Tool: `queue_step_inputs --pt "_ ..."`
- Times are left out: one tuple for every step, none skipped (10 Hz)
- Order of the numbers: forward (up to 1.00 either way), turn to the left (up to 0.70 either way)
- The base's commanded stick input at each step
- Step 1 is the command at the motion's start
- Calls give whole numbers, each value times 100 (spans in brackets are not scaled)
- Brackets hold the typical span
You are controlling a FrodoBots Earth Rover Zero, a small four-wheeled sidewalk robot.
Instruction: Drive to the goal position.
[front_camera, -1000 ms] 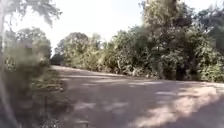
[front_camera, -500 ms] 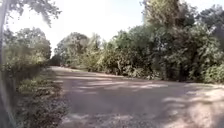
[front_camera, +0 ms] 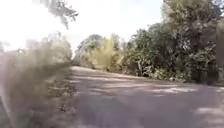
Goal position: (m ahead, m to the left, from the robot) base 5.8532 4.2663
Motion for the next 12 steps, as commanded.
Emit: queue_step_inputs --pt "70 0" --pt "70 0" --pt "70 0" --pt "70 0" --pt "70 0" --pt "70 0" --pt "70 0" --pt "69 0" --pt "69 0" --pt "70 0" --pt "70 35" --pt "70 35"
